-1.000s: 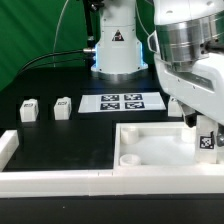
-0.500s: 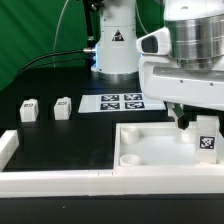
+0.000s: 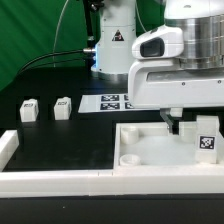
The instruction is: Assemble one leg
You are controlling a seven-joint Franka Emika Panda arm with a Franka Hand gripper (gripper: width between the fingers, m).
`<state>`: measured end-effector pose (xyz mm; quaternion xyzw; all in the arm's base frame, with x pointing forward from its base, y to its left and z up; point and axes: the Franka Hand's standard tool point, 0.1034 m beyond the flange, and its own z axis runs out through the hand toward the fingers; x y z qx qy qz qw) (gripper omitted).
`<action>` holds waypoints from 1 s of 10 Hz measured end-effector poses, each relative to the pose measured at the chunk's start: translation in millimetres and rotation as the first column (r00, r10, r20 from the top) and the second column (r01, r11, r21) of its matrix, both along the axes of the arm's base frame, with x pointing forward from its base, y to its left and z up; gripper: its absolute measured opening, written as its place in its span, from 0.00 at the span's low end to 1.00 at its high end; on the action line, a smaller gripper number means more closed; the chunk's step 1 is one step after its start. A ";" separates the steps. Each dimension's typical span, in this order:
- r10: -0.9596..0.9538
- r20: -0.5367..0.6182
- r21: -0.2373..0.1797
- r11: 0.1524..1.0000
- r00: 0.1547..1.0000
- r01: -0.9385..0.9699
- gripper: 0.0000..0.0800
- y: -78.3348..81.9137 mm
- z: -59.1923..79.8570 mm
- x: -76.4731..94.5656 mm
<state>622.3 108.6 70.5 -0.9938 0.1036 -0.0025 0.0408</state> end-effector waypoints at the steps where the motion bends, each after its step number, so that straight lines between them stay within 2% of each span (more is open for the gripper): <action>1: 0.000 0.000 0.000 1.000 1.000 0.000 0.81 0.0 0.0 0.0; 3: 0.000 0.000 0.000 1.000 1.000 0.000 0.81 0.0 0.0 0.0; 4: 0.000 0.000 0.000 1.000 1.000 0.000 0.67 0.0 0.0 0.0; 5: 0.000 0.000 0.000 1.000 1.000 0.000 0.44 0.0 0.0 0.0; 6: -0.020 -0.002 0.001 1.000 1.000 0.020 0.44 0.2 0.0 -0.1; 7: -0.050 -0.004 0.002 0.999 0.999 0.050 0.36 0.2 -0.1 -0.1; 9: -0.068 -0.006 0.003 0.998 0.998 0.068 0.36 0.6 -0.1 -0.1; 10: -0.211 -0.020 0.012 0.977 0.977 0.212 0.36 2.5 -0.1 -0.5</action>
Offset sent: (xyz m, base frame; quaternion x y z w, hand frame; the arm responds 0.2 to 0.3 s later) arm 0.0000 0.0000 0.0000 0.0000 0.0000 0.0000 1.0000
